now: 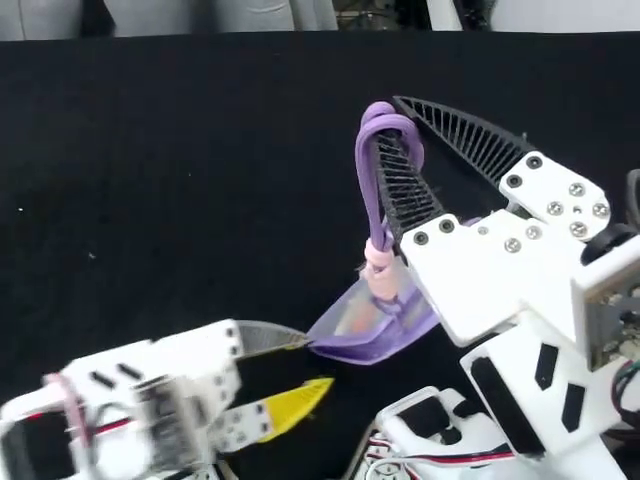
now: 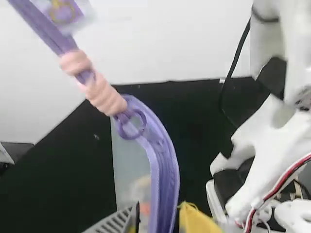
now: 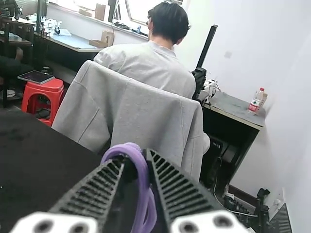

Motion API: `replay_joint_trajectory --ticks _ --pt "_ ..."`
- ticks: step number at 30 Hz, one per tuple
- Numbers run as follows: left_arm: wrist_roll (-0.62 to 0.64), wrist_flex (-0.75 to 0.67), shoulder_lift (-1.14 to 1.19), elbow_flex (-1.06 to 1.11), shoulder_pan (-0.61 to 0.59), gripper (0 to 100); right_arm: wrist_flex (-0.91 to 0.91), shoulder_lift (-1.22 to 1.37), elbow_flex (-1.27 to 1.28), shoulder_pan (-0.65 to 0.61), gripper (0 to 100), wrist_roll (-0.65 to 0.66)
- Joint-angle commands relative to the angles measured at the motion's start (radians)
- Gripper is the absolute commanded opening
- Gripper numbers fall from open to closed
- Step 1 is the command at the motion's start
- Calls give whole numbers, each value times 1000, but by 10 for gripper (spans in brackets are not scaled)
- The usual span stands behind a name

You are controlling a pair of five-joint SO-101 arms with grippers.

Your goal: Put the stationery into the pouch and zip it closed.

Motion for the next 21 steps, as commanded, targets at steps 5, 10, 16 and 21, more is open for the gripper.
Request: replay_joint_trajectory --ticks 5,10,16,21 --pt "-9 -422 8 366 1 145 -12 19 -24 -6 12 11" --pt "-8 -546 14 466 -7 145 -18 19 -24 41 12 12" --pt "5 -582 6 487 -22 145 -92 19 54 115 12 11" --pt "100 -580 6 447 8 149 -206 13 196 117 12 11"
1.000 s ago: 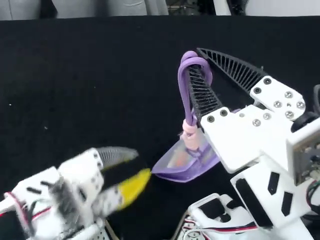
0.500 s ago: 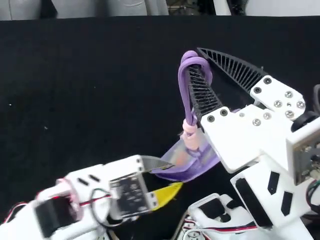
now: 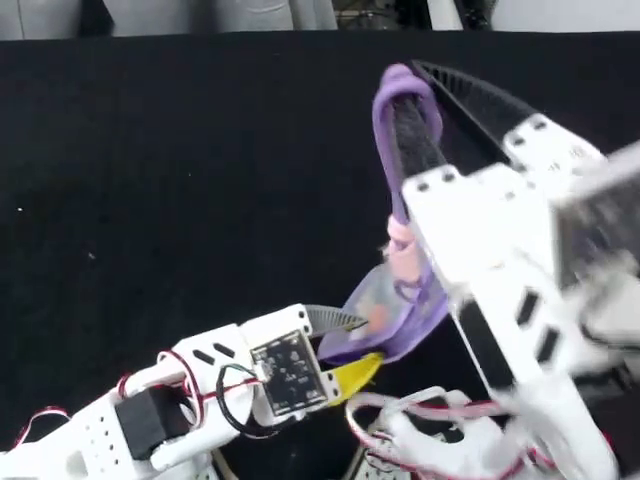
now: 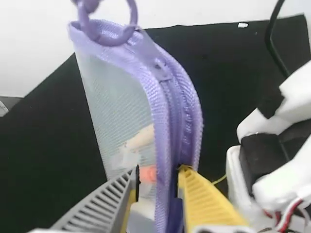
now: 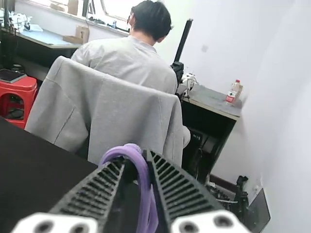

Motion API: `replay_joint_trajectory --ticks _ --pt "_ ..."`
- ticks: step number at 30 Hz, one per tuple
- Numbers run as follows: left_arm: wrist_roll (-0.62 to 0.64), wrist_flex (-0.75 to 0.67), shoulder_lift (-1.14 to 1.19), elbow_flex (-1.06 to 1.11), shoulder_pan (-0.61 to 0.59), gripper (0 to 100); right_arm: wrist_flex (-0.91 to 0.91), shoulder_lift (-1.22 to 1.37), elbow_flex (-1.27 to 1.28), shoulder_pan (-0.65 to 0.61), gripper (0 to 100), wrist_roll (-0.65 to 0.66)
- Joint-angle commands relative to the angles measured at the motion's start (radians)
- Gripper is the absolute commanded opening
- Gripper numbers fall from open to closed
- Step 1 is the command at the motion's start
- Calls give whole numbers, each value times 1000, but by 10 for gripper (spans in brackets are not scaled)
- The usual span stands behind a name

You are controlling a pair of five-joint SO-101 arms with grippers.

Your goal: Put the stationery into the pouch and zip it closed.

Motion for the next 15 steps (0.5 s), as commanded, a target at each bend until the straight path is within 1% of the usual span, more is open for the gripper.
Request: replay_joint_trajectory --ticks 1,3,4,7,11,13,15 --pt "54 -25 -9 -47 24 149 -114 12 102 11 12 9" --pt "55 -20 -9 -42 16 149 -130 10 119 11 12 9" --pt "55 5 -11 -51 16 149 -130 13 119 11 12 9" --pt "54 110 -31 -134 16 149 -130 18 119 11 12 9" --pt "54 233 -140 -259 16 149 -130 15 122 11 12 9" --pt "60 261 -207 -271 24 149 -130 15 122 11 12 9" --pt "61 262 -253 -239 24 149 -130 18 124 11 12 9"
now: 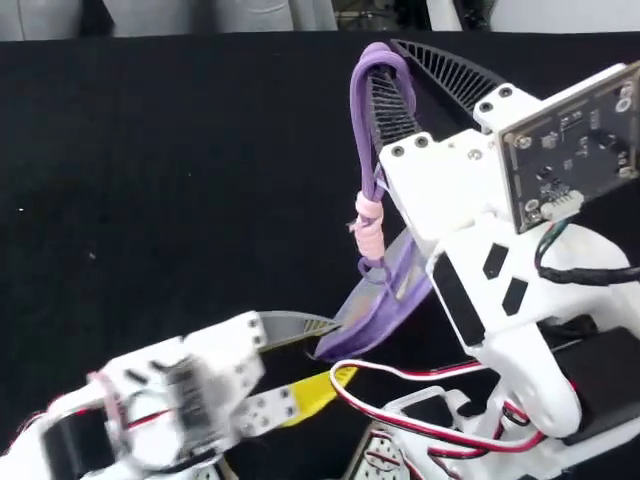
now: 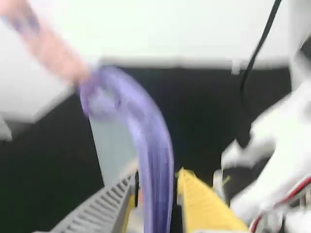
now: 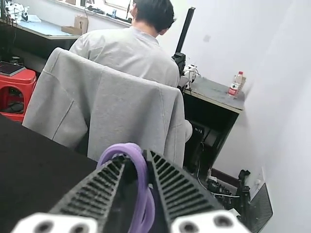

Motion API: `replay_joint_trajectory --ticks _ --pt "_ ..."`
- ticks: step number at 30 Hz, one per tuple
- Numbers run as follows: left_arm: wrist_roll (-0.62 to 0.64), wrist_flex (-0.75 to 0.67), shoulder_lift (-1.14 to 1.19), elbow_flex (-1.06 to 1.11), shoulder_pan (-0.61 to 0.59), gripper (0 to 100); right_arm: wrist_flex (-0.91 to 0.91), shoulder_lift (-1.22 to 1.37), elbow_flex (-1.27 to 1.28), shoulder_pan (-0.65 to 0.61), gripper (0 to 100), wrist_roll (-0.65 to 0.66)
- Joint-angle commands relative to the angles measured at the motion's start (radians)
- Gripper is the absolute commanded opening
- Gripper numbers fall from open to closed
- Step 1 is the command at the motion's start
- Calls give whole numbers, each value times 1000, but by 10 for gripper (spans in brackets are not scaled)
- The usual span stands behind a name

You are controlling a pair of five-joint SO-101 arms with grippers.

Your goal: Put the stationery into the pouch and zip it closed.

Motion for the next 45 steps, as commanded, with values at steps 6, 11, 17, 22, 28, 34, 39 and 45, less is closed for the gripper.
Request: replay_joint_trajectory --ticks 6,11,17,22,28,34,39,45 --pt "14 -129 -104 168 35 149 -28 1 5 8 12 9" --pt "14 -229 -104 280 33 149 -28 -2 5 8 12 9" --pt "14 -233 -104 286 38 149 -28 1 5 8 12 9" --pt "14 -287 -103 335 38 149 -28 -4 5 8 12 9" --pt "15 -371 -101 403 36 150 -28 -2 5 8 12 9" --pt "17 -373 -101 403 30 150 -28 -2 7 8 12 11" --pt "15 -371 -103 463 25 180 -28 -1 7 8 12 11" --pt "21 -416 -110 519 -8 180 -26 -4 8 8 12 11"
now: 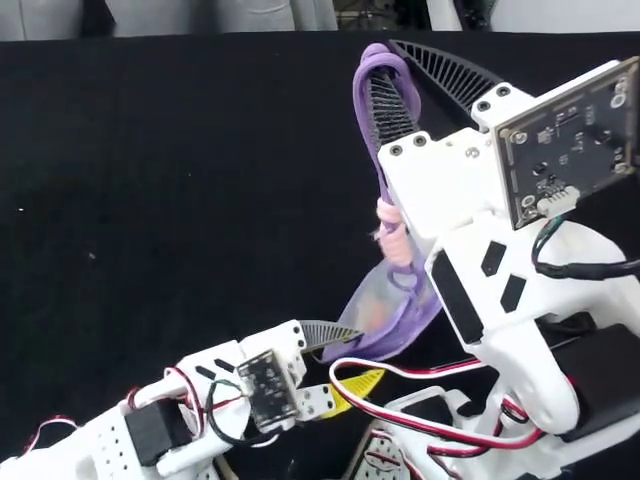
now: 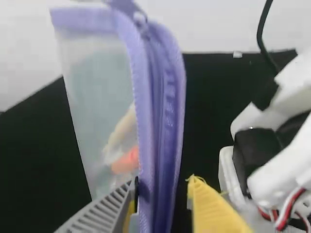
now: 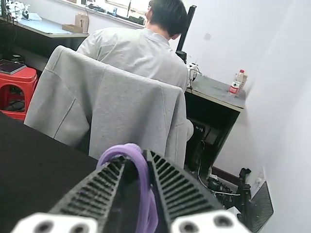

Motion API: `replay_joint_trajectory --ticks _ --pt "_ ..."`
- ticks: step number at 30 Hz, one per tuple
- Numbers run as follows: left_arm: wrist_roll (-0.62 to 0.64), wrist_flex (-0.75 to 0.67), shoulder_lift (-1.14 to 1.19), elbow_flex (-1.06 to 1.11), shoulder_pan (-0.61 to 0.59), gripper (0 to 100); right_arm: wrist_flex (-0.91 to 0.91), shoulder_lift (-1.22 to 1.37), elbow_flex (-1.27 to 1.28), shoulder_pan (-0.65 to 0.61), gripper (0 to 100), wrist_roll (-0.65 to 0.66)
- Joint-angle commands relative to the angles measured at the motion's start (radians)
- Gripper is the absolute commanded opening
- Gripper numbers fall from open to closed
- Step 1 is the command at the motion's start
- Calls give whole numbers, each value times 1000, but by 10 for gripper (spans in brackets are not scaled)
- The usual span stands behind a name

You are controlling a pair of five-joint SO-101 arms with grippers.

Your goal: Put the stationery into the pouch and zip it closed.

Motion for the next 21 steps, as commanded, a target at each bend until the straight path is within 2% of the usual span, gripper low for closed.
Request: replay_joint_trajectory --ticks 1,7,17,21 --pt "41 -64 -14 5 -22 180 -26 -2 4 9 12 11" --pt "209 -124 -14 7 -94 186 -26 1 4 9 12 11" --pt "213 -124 -8 7 -145 218 -26 1 5 8 12 11" --pt "212 -130 -8 8 -145 127 -26 1 5 8 12 11"
